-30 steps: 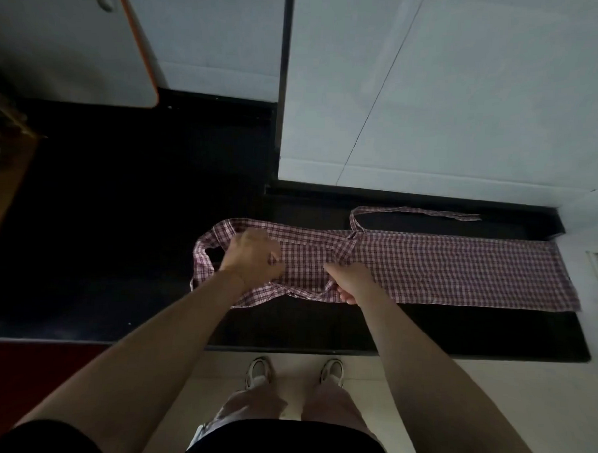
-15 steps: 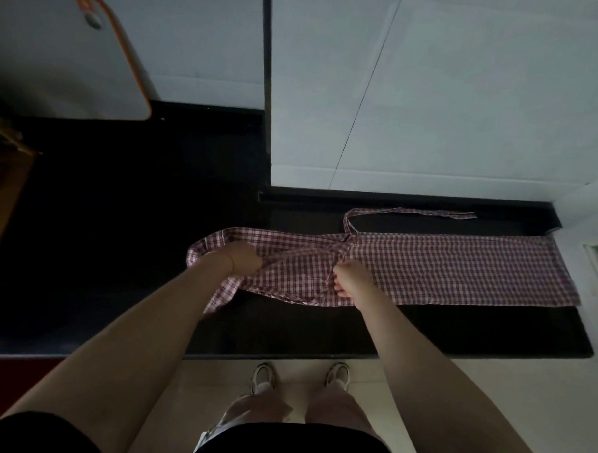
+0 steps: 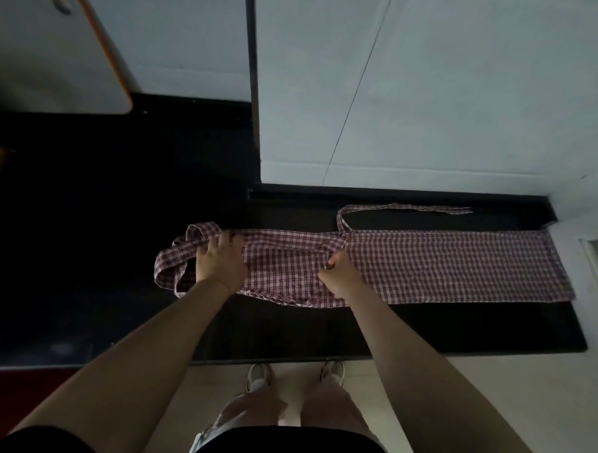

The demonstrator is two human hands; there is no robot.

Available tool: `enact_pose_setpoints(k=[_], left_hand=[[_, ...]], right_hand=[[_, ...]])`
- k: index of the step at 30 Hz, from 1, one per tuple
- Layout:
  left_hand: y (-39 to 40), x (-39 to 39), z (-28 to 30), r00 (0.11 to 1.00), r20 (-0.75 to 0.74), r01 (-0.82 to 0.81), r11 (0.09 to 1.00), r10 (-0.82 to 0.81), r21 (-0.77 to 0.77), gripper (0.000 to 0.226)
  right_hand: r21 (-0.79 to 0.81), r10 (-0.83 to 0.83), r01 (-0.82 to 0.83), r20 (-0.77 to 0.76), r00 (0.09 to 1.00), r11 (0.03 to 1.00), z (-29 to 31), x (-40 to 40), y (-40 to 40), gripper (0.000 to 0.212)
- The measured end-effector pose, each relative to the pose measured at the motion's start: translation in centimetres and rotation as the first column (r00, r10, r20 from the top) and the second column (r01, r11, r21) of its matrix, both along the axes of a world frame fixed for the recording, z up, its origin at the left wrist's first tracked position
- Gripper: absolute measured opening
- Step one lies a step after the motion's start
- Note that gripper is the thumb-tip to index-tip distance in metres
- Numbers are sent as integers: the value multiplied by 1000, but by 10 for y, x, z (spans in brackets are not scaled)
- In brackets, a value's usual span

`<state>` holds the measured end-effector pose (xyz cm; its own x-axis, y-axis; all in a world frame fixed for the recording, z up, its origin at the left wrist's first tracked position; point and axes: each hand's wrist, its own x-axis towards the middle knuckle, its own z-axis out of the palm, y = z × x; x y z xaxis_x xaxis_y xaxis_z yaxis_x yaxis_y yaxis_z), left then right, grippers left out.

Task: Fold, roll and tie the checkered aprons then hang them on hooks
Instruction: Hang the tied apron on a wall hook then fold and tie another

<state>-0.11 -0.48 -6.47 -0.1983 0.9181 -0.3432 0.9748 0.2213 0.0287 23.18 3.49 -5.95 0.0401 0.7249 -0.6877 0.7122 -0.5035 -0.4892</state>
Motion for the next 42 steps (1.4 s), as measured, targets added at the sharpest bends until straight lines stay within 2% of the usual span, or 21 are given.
enact_pose_setpoints(k=[2,5,6,8,9,10,12,14,16,19,21,23,26,29,31,33,35,38,40,42], left_hand=[[5,-3,3,999,-15,-36,999,37,29,51],[11,-3,9,966,95,-241,971,239,12,29],[13,-4,11,921,176,-346,937,348,-46,30],[13,-6,12,740,370,-544,824,561,-161,33],[9,-8,11,671,421,-603,779,611,-170,32],[5,-8,11,659,431,-625,768,616,-143,29],[-8,-6,11,725,394,-619,785,565,13,21],[-16,-8,7,798,351,-571,801,489,182,24],[-16,-17,7,857,293,-495,836,424,238,40],[-12,-31,4,833,271,-516,854,483,64,69],[-14,-36,-2,789,306,-545,837,532,-52,77],[-15,-38,-6,753,363,-570,819,550,-58,68],[-16,-42,-5,737,410,-606,794,538,49,54],[-14,-51,-3,808,324,-547,830,492,104,34],[-13,-54,0,844,276,-513,843,460,163,25],[-13,-59,4,854,269,-510,819,445,262,23],[-14,-63,15,847,340,-513,795,408,324,33],[-14,-75,34,744,474,-619,752,471,226,45],[-15,-84,37,766,407,-619,742,498,259,36],[-16,-94,29,786,349,-613,713,510,340,20]], right_hand=[[22,61,-63,70,996,998,-2,-4,4,49],[206,228,-307,334,915,929,1,-14,6,39],[287,265,-406,424,866,867,1,-18,6,36],[405,322,-578,543,775,709,-2,-27,6,34],[450,348,-636,569,745,627,-5,-35,6,31],[491,369,-680,588,720,544,-9,-43,6,27],[552,388,-728,616,685,407,-16,-59,6,25],[541,410,-762,642,648,356,-20,-74,6,32],[480,422,-797,678,602,366,-20,-86,8,35],[394,444,-822,700,559,412,-18,-95,14,31],[359,480,-838,697,533,410,-17,-98,18,32],[349,484,-842,699,527,412,-14,-98,19,30],[472,408,-795,686,602,381,-7,-92,17,22],[592,397,-746,633,665,305,-1,-83,13,18],[596,396,-746,633,665,299,4,-78,9,17],[564,409,-758,639,652,328,5,-76,7,18],[479,473,-801,647,598,357,6,-76,6,26],[305,617,-874,621,483,378,5,-82,6,43],[228,655,-891,610,445,393,1,-87,6,48],[225,654,-883,602,458,412,0,-92,5,50]])
